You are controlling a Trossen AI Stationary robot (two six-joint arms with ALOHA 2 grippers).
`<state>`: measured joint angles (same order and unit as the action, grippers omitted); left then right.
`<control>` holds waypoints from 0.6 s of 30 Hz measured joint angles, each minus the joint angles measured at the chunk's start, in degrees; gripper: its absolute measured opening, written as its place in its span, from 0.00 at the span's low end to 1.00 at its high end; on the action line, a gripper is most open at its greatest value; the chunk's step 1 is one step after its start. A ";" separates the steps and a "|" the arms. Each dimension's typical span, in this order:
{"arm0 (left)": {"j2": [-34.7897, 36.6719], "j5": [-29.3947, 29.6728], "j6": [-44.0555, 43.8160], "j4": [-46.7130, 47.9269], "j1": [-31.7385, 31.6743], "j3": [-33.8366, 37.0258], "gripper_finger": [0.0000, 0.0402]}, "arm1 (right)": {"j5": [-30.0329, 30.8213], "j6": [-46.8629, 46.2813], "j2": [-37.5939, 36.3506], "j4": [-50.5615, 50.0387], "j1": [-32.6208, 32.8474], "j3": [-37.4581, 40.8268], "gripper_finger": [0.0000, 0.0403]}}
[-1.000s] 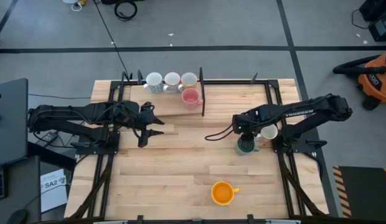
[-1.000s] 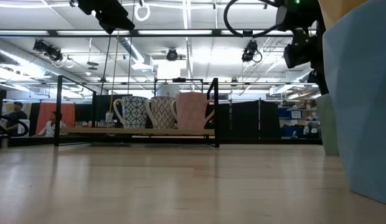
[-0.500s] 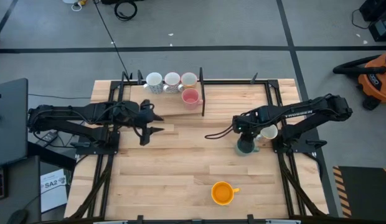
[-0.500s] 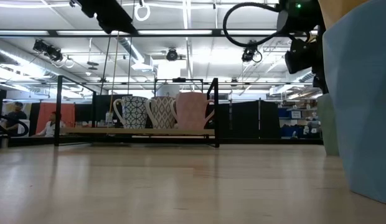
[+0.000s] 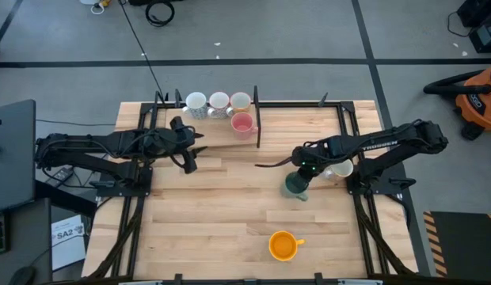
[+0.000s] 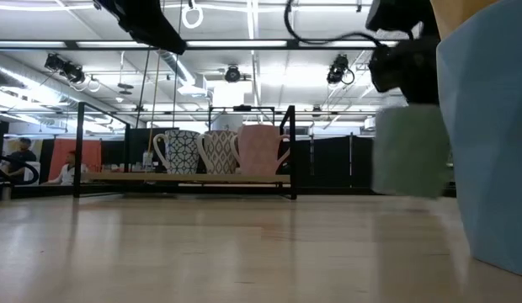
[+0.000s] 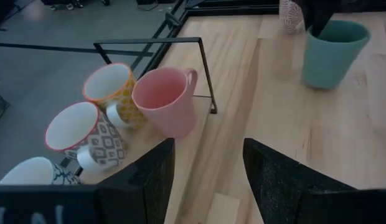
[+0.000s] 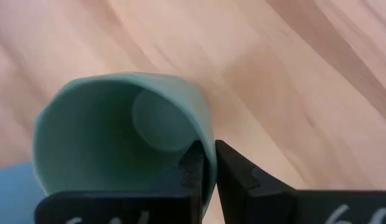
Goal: Place coffee mugs
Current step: Put the green mug on the shelf
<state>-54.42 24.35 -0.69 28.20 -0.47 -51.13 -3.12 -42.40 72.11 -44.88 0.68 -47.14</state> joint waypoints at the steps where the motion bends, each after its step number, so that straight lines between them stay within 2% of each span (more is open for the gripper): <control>1: 0.01 0.01 0.00 0.07 0.00 0.00 0.49 | -0.39 -0.07 0.00 0.83 0.01 -0.69 0.08; 10: 0.05 0.06 -0.01 3.99 -0.07 -0.02 0.49 | 0.75 1.32 -0.01 2.40 -1.33 -12.32 0.06; 14: 0.05 0.08 -0.04 5.44 -0.11 -0.02 0.49 | 3.96 6.53 1.03 2.10 -2.77 -19.48 0.06; 18: 0.35 0.05 -0.02 8.40 -0.11 -0.02 0.49 | 5.19 14.47 6.33 0.95 -4.74 -28.67 0.06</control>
<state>-54.07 24.39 -0.71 36.60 -0.58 -51.16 2.07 -27.93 78.44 -43.93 -4.06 -75.81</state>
